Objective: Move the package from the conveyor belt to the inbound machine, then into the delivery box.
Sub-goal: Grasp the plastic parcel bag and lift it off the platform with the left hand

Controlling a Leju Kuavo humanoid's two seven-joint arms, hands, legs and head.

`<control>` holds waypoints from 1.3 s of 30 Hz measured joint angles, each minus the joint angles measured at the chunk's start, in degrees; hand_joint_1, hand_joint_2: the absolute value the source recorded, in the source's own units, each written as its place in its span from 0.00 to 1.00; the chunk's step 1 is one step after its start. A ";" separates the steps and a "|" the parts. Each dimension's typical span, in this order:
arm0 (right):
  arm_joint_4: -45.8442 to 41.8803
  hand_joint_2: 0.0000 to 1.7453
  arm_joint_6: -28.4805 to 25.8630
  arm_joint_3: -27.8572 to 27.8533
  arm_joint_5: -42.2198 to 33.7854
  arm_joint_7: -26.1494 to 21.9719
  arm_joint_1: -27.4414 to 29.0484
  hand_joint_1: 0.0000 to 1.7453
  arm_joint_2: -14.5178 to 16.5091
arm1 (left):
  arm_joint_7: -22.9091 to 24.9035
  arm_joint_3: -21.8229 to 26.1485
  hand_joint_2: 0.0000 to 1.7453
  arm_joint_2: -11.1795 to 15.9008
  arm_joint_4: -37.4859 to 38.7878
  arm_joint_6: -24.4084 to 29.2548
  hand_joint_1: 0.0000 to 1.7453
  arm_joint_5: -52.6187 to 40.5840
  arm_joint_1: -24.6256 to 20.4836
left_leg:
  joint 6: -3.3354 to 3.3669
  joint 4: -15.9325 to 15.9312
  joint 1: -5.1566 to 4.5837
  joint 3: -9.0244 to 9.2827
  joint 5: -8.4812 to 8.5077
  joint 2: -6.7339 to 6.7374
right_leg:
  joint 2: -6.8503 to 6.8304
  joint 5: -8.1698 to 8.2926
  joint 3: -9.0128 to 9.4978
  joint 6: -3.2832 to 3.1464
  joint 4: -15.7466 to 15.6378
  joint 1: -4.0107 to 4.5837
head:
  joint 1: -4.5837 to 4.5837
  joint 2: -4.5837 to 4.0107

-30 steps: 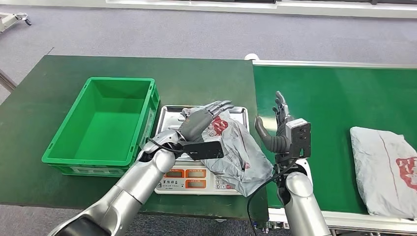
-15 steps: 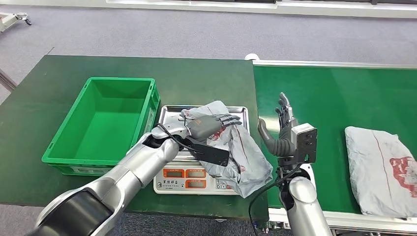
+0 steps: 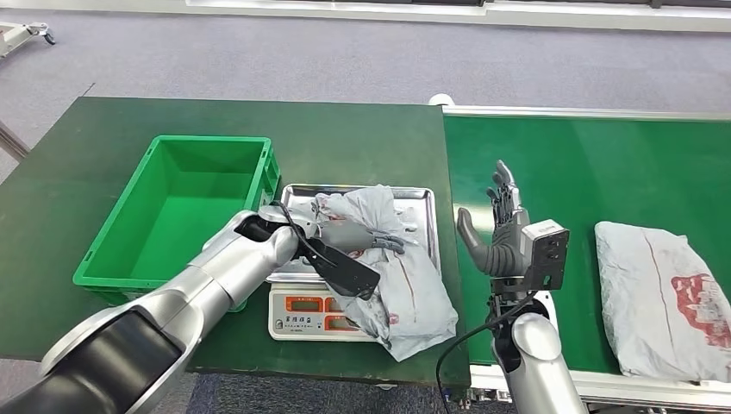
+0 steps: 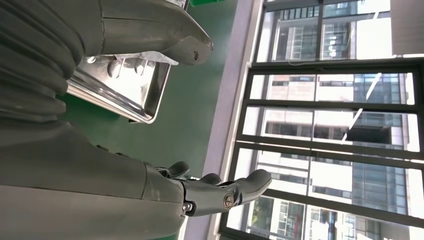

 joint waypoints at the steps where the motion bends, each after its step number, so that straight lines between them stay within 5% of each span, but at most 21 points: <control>1: -0.14 1.00 0.25 0.15 -0.13 0.03 0.00 0.00 -0.05 | -0.40 -1.22 1.00 0.83 -0.22 -0.26 1.00 -0.02 -0.46 | 0.00 -0.01 0.00 0.02 0.00 0.02 | 0.02 0.00 0.01 -0.01 0.00 0.00 | 0.00 0.00; 20: -0.21 1.00 3.67 0.78 -0.57 -0.96 -1.34 0.00 -0.18 | 2.14 -12.90 1.00 6.50 -7.40 19.21 1.00 4.92 0.17 | -0.06 -0.02 0.00 0.18 0.07 0.06 | 0.03 0.04 0.13 -0.06 0.02 -0.01 | 0.01 0.00; 31: 0.37 1.00 3.93 0.52 -0.97 -2.86 -0.41 0.00 -0.35 | 11.09 -14.64 1.00 13.66 -22.41 20.03 1.00 4.54 -5.02 | -0.07 -0.01 0.01 -0.06 0.14 -0.06 | -0.03 0.06 -0.08 -0.09 0.06 0.01 | 0.00 0.00; 39: -2.03 1.00 3.42 -0.66 -0.58 -2.32 2.64 0.00 -0.36 | 12.84 -14.59 1.00 18.06 -30.82 21.40 1.00 2.31 -7.03 | -0.07 -0.01 0.00 -0.11 0.14 -0.10 | -0.05 0.05 -0.14 -0.09 0.06 0.00 | -0.01 0.00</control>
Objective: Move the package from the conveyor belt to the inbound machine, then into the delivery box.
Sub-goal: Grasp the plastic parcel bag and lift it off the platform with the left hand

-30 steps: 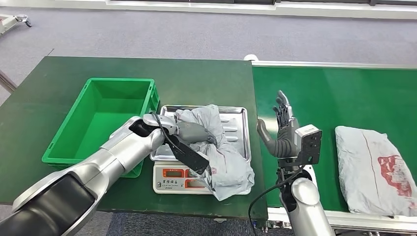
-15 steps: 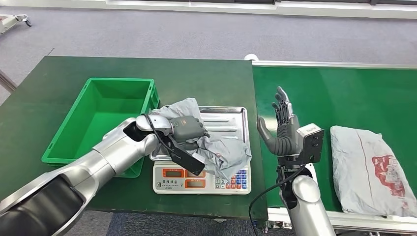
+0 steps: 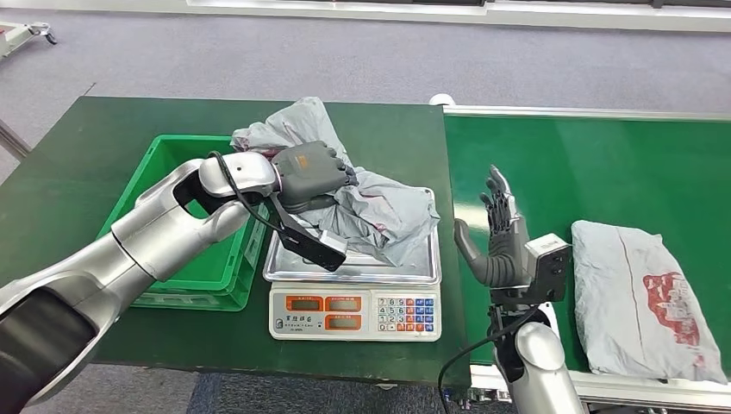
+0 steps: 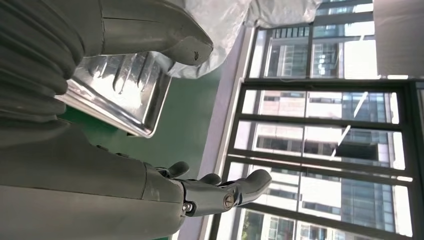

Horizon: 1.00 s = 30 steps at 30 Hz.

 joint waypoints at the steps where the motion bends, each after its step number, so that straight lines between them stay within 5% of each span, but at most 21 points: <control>1: -0.29 1.00 0.00 -0.11 0.01 0.04 0.28 0.00 0.00 | 0.04 0.00 1.00 0.19 -0.32 0.21 1.00 -0.19 0.00 | 0.00 0.00 0.00 0.00 0.00 0.01 | 0.00 0.00 -0.01 0.00 0.00 0.00 | 0.00 0.00; 11: -2.95 1.00 0.17 -1.63 2.04 0.49 3.99 0.00 0.00 | 1.35 4.20 1.00 5.49 1.52 5.94 1.00 2.22 3.95 | -0.02 -0.05 0.01 0.02 -0.01 0.25 | 0.19 0.00 -0.07 -0.02 0.04 -0.04 | 0.00 0.00; 20: -5.25 1.00 -0.15 -4.51 4.02 0.58 8.28 0.00 -0.10 | -0.95 19.06 1.00 14.72 14.81 16.77 1.00 1.74 14.06 | -0.16 -0.15 0.05 -0.04 -0.01 0.45 | 0.42 -0.04 -0.36 -0.21 0.12 0.03 | -0.01 0.00; 28: -5.70 1.00 -0.26 -5.29 4.02 0.56 8.82 0.00 -0.15 | 1.19 30.18 1.00 16.24 18.99 19.77 0.99 -1.93 20.65 | -0.15 -0.14 0.02 -0.13 -0.01 0.40 | 0.38 -0.05 -0.40 -0.21 0.11 0.04 | 0.00 0.00; 30: -5.69 1.00 -0.32 -5.33 4.01 0.56 8.84 0.00 -0.15 | 1.77 32.28 1.00 16.18 19.48 20.30 0.49 -2.99 21.76 | -0.15 -0.14 0.02 -0.13 -0.01 0.40 | 0.38 -0.04 -0.41 -0.21 0.10 0.04 | 0.00 0.00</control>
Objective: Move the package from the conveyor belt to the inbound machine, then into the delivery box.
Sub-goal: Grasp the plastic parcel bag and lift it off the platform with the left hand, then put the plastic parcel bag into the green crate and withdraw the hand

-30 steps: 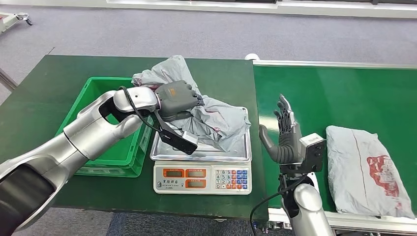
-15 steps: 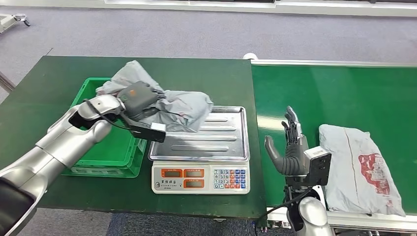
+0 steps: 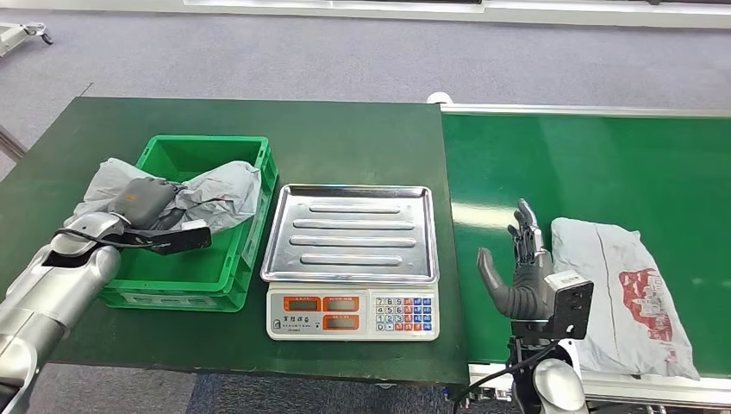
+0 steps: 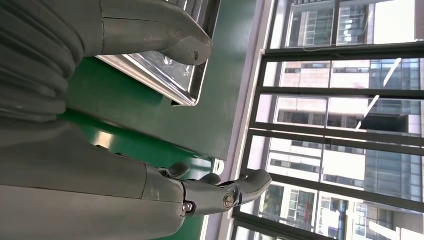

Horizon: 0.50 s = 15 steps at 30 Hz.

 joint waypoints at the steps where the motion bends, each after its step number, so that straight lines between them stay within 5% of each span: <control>1: 0.00 1.00 -0.01 -0.01 0.00 0.00 0.01 0.00 0.00 | 0.39 0.92 1.00 -0.06 0.26 0.24 0.24 -0.51 0.38 | 0.00 0.00 0.00 0.00 0.00 -0.01 | -0.01 0.00 0.00 0.00 0.00 0.00 | 0.00 0.00; 2: 0.00 1.00 -0.01 -0.02 0.01 0.00 0.01 0.00 0.00 | 0.89 1.75 1.00 -0.17 0.50 0.60 0.00 -1.00 0.66 | 0.00 0.00 0.00 0.00 0.00 -0.01 | -0.01 0.00 0.00 0.00 0.00 0.00 | -0.01 0.00; 15: -0.03 1.00 -0.55 -0.02 0.58 0.31 0.10 0.00 0.00 | 4.15 9.60 1.00 -3.88 1.16 3.84 0.00 -3.72 1.92 | 0.00 0.00 0.01 -0.01 0.00 -0.04 | -0.10 0.01 0.01 -0.01 0.00 0.00 | 0.00 0.00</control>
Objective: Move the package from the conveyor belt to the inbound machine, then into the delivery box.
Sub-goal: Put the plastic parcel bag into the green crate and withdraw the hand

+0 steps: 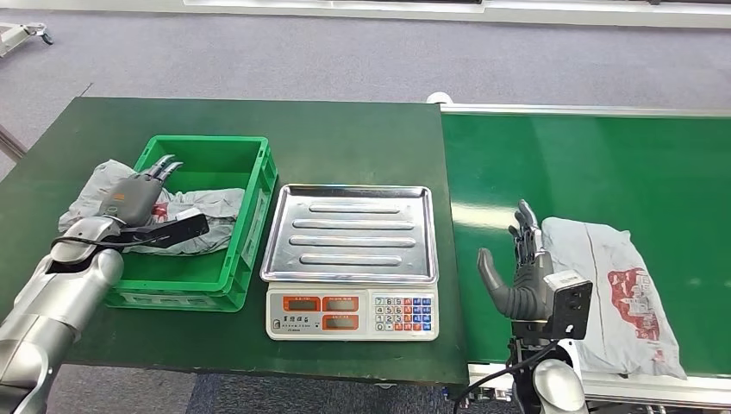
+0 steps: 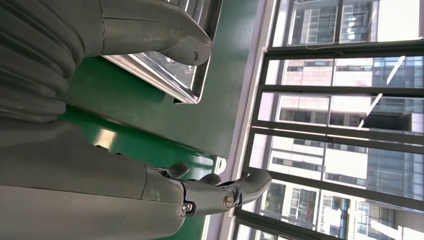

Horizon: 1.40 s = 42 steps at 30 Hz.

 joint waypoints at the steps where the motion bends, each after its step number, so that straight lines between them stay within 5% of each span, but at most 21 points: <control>1: 0.00 1.00 -0.07 0.00 0.11 0.04 0.00 0.00 0.00 | 0.06 0.18 1.00 -0.13 0.00 -0.02 0.00 -0.16 0.02 | 0.00 0.00 0.00 0.00 0.00 0.00 | 0.00 0.00 0.00 0.00 0.00 0.00 | 0.00 0.00; 10: 0.01 1.00 -1.60 0.00 2.12 1.42 -0.30 0.00 0.04 | 0.09 3.40 1.00 -2.24 -3.29 -1.10 0.00 1.82 1.68 | 0.00 0.00 0.00 -0.01 0.00 -0.01 | -0.02 0.00 0.00 0.00 0.00 0.00 | 0.00 0.00; 13: 0.15 1.00 -1.78 0.00 2.56 1.69 -0.62 0.00 0.09 | -3.49 5.83 1.00 -4.33 -6.77 -6.11 0.00 11.25 3.48 | 0.00 0.00 -0.04 -0.01 0.00 -0.02 | -0.02 0.00 -0.01 0.00 0.00 -0.06 | -0.01 0.00; 20: 6.03 1.00 -2.16 2.38 5.42 2.84 -5.64 0.00 1.74 | -4.92 10.42 1.00 -18.73 -24.89 -24.39 0.00 48.53 14.50 | 0.09 0.01 -0.27 -0.03 -0.05 -0.06 | -0.07 0.01 0.02 0.07 -0.01 -0.29 | 0.02 0.00; 23: 9.25 1.00 -2.22 4.91 5.23 2.77 -7.78 0.00 2.84 | -5.27 9.72 1.00 -25.22 -29.70 -23.55 0.00 52.46 18.24 | 0.14 0.04 -0.30 -0.05 -0.07 -0.08 | -0.11 0.01 0.01 0.12 -0.02 -0.33 | 0.00 0.00; 27: 11.74 1.00 -1.78 7.30 3.42 1.90 -9.08 0.00 3.54 | -5.69 9.00 1.00 -30.67 -33.69 -20.93 0.00 53.36 20.87 | 0.14 0.04 -0.23 -0.09 -0.07 -0.13 | -0.20 0.00 0.02 0.13 -0.02 -0.33 | 0.00 0.00; 31: 13.54 0.00 -0.40 9.23 0.04 0.32 -9.90 0.00 4.17 | -5.98 8.76 1.00 -34.73 -36.04 -17.46 0.00 53.95 22.77 | 0.13 0.04 -0.16 -0.09 -0.07 -0.13 | -0.19 -0.01 0.02 0.13 -0.02 -0.31 | 0.00 0.00; 42: 18.08 0.00 -2.09 13.34 -0.50 -0.22 -10.26 0.00 5.99 | -6.93 7.43 1.00 -39.09 -40.06 -11.25 0.00 51.21 27.66 | 0.13 0.03 -0.17 -0.13 -0.07 -0.16 | -0.20 -0.03 0.00 0.14 -0.02 -0.25 | 0.00 0.00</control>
